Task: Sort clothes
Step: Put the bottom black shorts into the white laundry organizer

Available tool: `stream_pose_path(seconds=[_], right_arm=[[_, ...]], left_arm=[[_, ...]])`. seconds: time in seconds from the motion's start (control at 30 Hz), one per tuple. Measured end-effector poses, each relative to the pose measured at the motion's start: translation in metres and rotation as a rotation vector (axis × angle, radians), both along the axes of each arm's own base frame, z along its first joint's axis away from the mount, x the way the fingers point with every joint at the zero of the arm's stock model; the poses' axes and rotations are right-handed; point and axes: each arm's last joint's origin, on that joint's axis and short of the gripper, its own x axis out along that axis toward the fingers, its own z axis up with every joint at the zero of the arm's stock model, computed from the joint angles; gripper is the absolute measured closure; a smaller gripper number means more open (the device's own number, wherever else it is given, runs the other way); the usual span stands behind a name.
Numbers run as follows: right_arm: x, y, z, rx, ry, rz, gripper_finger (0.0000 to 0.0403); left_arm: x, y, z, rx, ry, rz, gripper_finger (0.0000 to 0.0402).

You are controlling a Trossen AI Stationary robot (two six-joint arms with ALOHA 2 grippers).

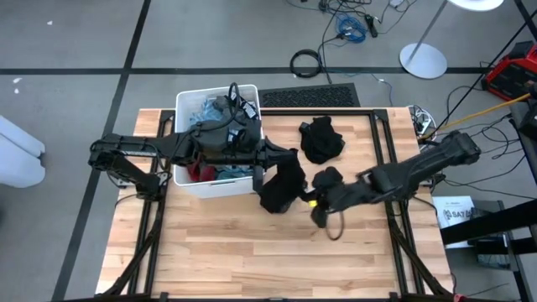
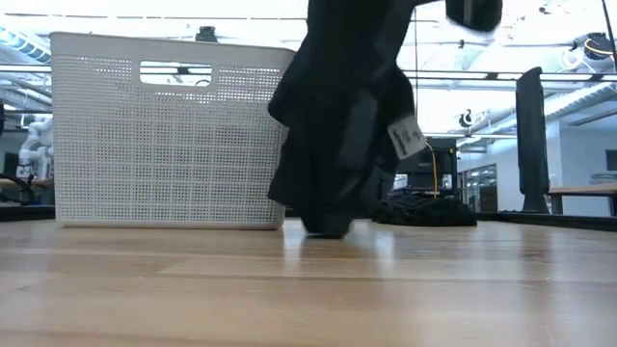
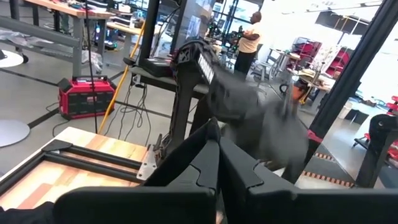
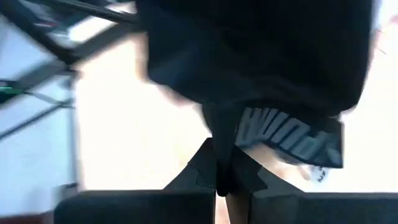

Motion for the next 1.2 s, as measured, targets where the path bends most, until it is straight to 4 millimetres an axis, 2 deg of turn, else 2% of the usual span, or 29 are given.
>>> stream_pose_path(seconds=[0.17,0.33,0.5,0.63,0.87,1.0,1.2], right_arm=[[-0.026,-0.005,0.071,0.082,-0.14,0.123,0.0401],[-0.058,-0.009,0.138,0.127,-0.356,0.265,0.0402],[-0.087,-0.013,0.179,0.131,-0.511,0.326,0.0402],[-0.103,-0.02,0.196,0.154,-0.575,0.326,0.0403],[-0.12,-0.029,0.204,0.183,-0.605,0.292,0.0403],[-0.13,-0.038,0.203,0.179,-0.597,0.177,0.0403],[-0.136,-0.053,0.202,0.094,-0.622,-0.163,0.0403]], left_arm=[[0.0,0.004,0.0,0.0,0.002,0.012,0.0381],[0.001,0.01,0.0,-0.001,0.001,0.031,0.0379],[0.001,0.016,-0.002,-0.004,0.025,0.024,0.0375],[0.0,0.022,-0.013,-0.016,0.135,0.023,0.034],[-0.003,0.033,-0.025,-0.138,0.258,0.085,0.0216],[-0.001,0.032,-0.017,-0.107,0.172,0.02,0.0172],[0.001,0.013,0.007,0.03,-0.077,-0.08,0.0165]])
